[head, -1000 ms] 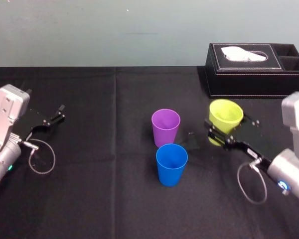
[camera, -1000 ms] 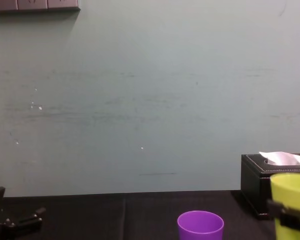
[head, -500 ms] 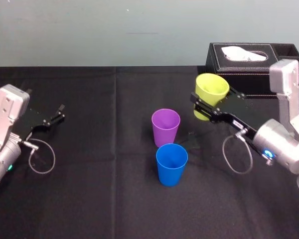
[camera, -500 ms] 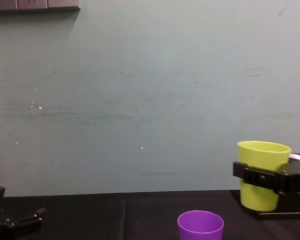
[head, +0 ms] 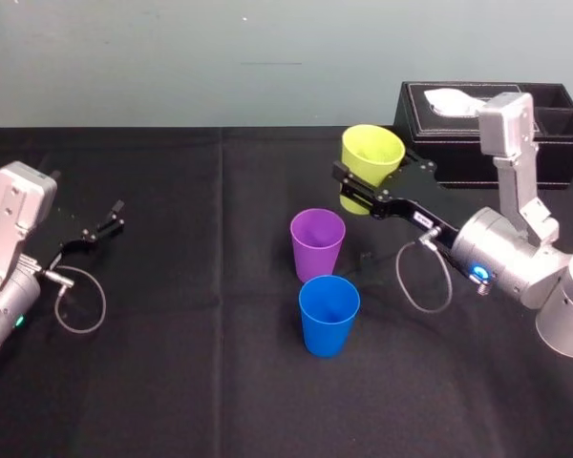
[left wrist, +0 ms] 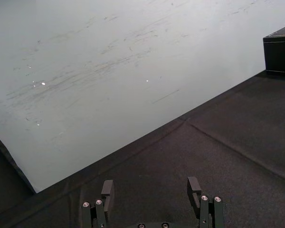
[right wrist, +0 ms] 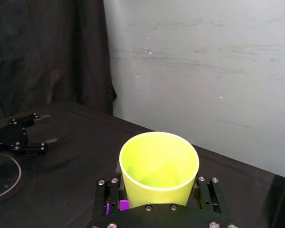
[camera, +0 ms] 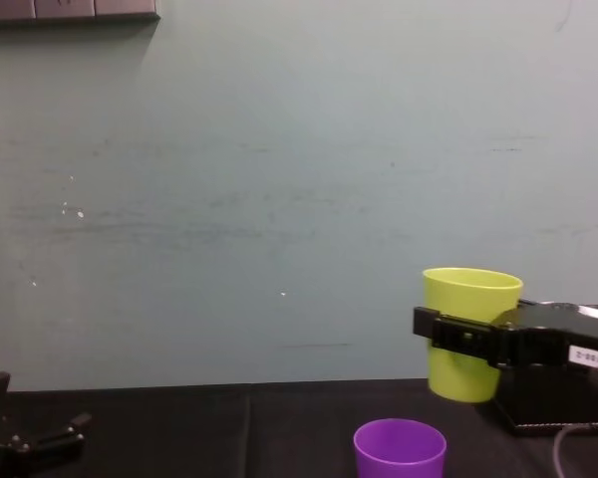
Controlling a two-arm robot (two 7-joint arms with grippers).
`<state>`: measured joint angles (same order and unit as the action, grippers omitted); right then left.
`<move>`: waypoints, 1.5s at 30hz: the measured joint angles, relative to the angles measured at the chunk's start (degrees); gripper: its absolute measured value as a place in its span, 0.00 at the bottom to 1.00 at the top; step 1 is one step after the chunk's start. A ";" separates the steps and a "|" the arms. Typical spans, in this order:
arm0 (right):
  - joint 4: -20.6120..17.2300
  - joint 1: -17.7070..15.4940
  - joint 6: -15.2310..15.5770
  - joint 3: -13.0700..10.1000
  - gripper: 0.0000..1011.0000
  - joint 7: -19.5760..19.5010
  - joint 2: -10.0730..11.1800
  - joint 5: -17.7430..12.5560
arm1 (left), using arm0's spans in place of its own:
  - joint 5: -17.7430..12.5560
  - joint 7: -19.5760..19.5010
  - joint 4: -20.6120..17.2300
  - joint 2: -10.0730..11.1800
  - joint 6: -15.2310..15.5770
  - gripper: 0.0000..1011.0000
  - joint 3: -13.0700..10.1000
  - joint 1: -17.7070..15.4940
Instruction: Stack the three plastic cups sequentially using one hand.
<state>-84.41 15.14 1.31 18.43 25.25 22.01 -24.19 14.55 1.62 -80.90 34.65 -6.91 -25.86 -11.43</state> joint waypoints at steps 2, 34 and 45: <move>0.20 0.31 -0.15 0.42 0.73 0.10 -0.08 0.05 | 0.00 0.00 0.00 0.00 0.00 1.00 0.00 0.00; 4.68 3.24 -4.05 5.64 0.73 4.42 0.09 0.92 | 0.00 0.00 0.00 0.00 0.00 1.00 0.00 0.00; 6.99 4.54 -5.01 6.71 0.73 5.67 -0.08 1.52 | 0.00 0.00 0.00 0.00 0.00 1.00 0.00 0.00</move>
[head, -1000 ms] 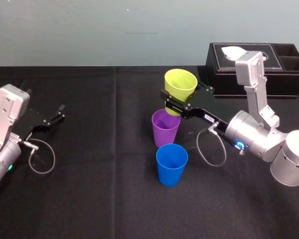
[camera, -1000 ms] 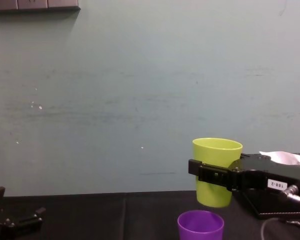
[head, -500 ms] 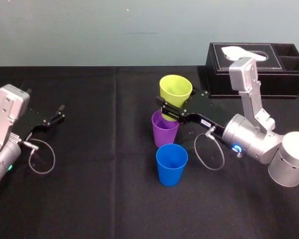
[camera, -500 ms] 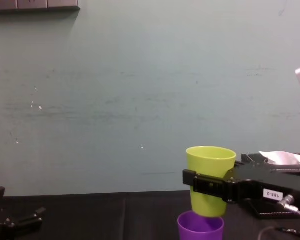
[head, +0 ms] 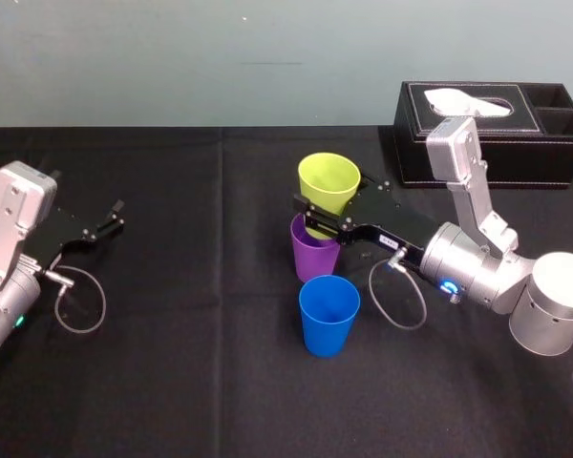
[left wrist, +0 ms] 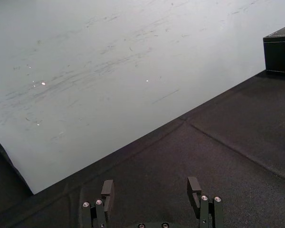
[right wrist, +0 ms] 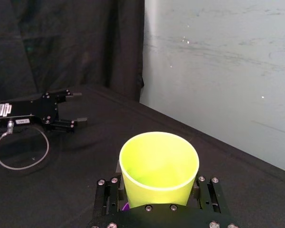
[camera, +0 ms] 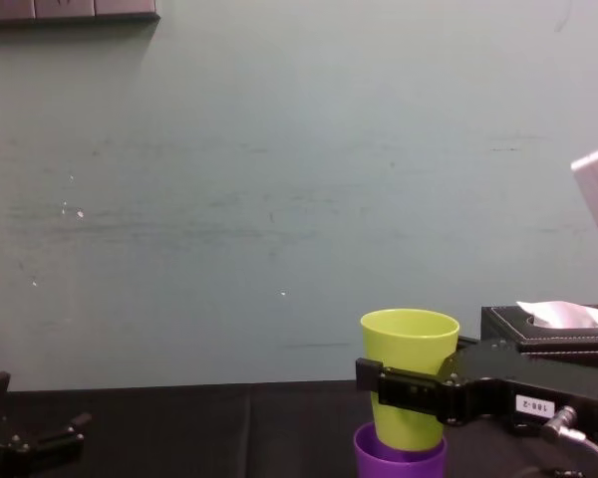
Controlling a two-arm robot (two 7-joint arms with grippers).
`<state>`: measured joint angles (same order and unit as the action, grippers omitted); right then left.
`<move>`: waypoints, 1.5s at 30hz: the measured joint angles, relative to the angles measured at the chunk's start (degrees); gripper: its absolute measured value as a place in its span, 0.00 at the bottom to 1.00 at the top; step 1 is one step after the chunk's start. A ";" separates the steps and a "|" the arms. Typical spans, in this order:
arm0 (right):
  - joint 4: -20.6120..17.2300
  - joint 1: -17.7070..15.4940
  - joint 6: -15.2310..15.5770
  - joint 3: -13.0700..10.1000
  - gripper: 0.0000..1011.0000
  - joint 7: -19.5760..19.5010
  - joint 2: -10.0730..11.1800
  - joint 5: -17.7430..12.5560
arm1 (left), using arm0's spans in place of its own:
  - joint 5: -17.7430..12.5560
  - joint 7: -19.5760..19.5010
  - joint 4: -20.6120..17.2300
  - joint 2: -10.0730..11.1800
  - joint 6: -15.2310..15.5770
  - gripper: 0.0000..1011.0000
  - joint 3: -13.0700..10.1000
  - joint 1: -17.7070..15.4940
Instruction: Stack the three plastic cups sequentially using one hand.
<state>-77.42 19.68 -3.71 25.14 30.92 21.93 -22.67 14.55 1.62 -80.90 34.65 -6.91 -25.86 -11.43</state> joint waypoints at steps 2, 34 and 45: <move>0.52 0.30 -0.15 0.24 0.73 0.21 -0.08 0.17 | 0.00 0.00 0.00 0.00 0.00 1.00 0.00 0.00; 3.68 1.17 -1.54 1.49 0.73 0.73 -1.19 1.61 | 0.00 0.00 0.00 0.00 0.00 1.00 0.00 0.00; 5.25 1.35 -2.09 1.81 0.73 0.73 -1.97 2.34 | 0.00 0.00 0.00 0.00 0.00 1.00 0.00 0.00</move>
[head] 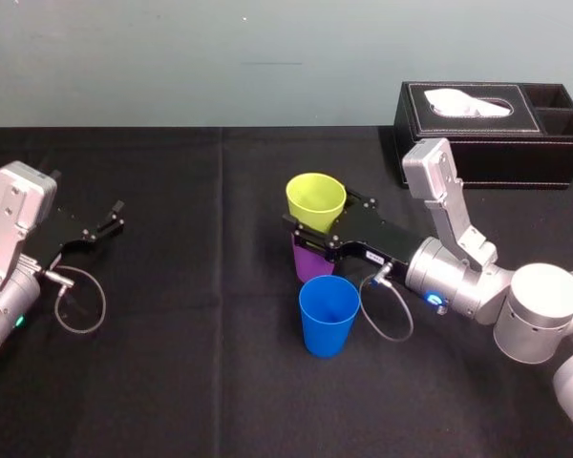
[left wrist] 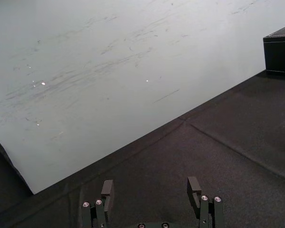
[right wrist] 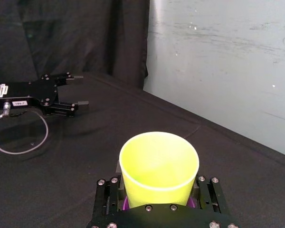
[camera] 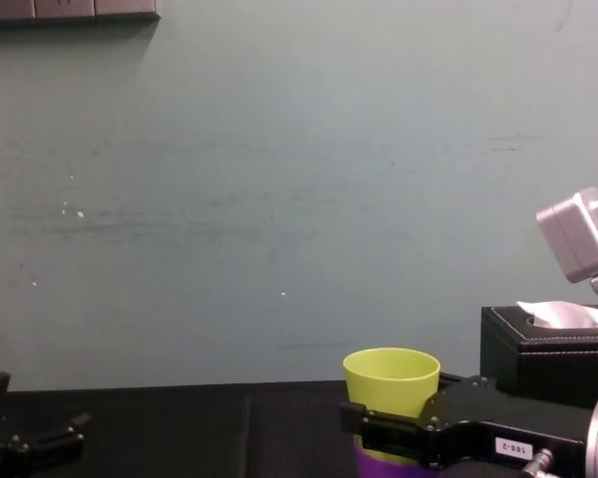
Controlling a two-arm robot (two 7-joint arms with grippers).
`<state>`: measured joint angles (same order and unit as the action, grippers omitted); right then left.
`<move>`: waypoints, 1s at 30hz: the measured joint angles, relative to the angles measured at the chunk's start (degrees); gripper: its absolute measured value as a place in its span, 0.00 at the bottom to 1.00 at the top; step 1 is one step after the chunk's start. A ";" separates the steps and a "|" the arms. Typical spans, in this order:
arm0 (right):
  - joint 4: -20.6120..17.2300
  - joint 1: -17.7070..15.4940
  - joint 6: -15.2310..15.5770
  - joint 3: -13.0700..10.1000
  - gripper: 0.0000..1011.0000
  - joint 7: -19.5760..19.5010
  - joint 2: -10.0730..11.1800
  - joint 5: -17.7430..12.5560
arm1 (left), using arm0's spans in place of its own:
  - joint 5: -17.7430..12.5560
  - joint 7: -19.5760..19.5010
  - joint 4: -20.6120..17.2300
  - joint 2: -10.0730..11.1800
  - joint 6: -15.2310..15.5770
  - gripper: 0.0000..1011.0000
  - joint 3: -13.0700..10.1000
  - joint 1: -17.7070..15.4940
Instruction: Stack the three plastic cups sequentially using one hand.
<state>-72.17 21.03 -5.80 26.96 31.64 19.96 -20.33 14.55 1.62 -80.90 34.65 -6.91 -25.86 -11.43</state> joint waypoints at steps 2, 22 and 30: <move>0.14 0.02 -0.08 0.03 0.73 0.00 -0.09 0.08 | 0.00 0.00 0.00 0.00 0.00 1.00 0.00 0.00; 0.37 -0.04 -0.22 0.03 0.79 -0.15 -0.32 0.31 | 0.00 0.00 0.00 0.00 0.00 1.00 0.00 0.00; 0.35 -0.04 -0.20 0.03 0.98 -0.16 -0.28 0.25 | 0.00 0.00 0.00 -0.01 0.00 1.00 0.00 0.00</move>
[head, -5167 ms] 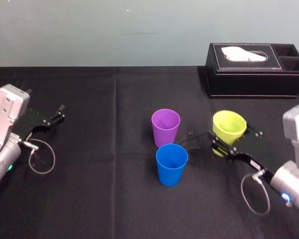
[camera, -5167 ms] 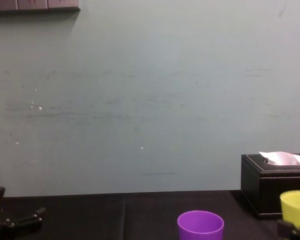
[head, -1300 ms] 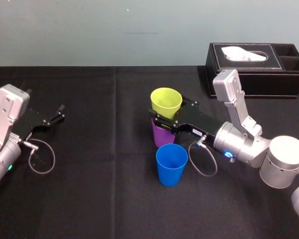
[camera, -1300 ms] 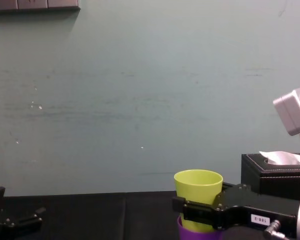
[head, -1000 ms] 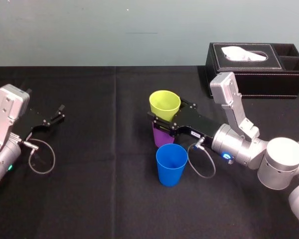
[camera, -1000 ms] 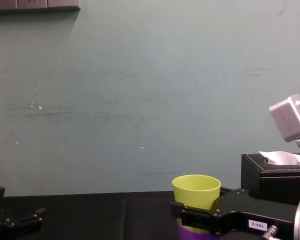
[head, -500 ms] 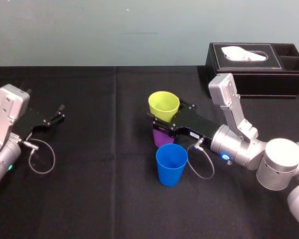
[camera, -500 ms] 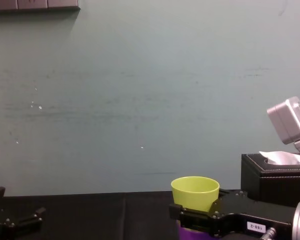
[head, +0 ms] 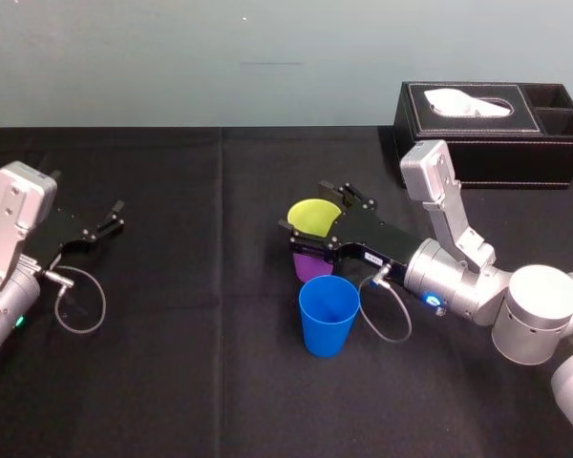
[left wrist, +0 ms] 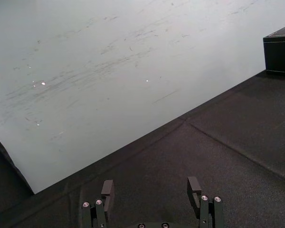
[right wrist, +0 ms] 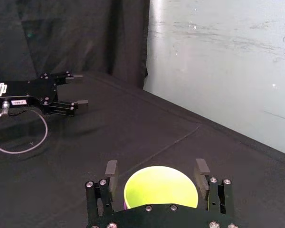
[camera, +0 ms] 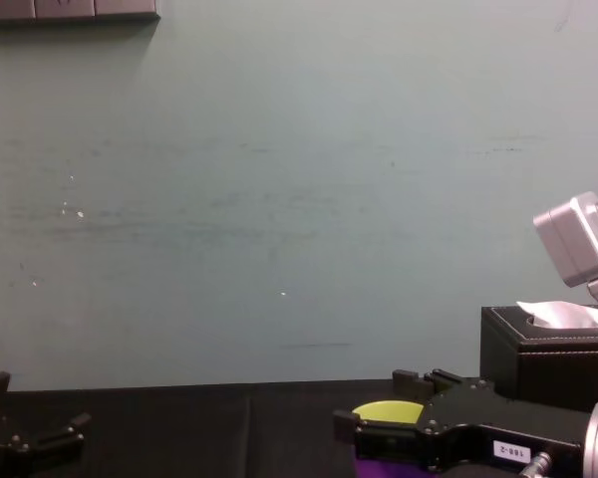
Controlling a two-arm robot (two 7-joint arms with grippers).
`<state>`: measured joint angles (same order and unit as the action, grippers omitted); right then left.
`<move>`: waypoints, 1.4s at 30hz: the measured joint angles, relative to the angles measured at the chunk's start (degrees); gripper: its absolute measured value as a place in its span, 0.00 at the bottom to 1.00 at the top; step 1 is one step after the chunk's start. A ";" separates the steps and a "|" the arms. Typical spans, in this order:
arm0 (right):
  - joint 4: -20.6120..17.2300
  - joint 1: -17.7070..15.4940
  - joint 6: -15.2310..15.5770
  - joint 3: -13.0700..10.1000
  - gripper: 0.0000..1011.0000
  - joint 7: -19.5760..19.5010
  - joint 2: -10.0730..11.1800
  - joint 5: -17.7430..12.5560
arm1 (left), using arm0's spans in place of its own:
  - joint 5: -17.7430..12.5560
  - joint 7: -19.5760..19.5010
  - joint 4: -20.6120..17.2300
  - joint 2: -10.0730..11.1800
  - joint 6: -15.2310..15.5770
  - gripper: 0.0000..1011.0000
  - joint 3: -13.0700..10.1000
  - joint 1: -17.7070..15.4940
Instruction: Stack the three plastic cups sequentially using one hand.
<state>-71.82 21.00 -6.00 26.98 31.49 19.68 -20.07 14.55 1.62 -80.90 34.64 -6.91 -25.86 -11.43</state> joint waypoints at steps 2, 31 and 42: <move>0.00 0.00 0.01 0.00 0.99 0.00 0.00 -0.01 | 0.00 0.00 0.00 0.00 0.00 1.00 0.00 0.00; -14.34 -7.95 1.92 -4.30 0.99 -1.57 5.95 -3.14 | 0.00 0.00 0.00 0.00 0.00 1.00 0.00 0.00; -21.42 -16.32 1.93 -7.33 0.99 -0.99 12.59 -5.03 | 0.00 0.00 0.00 0.00 0.00 1.00 0.00 0.00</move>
<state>-93.24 4.68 -4.07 19.65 30.49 32.27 -25.10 14.55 1.62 -80.90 34.65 -6.91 -25.86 -11.43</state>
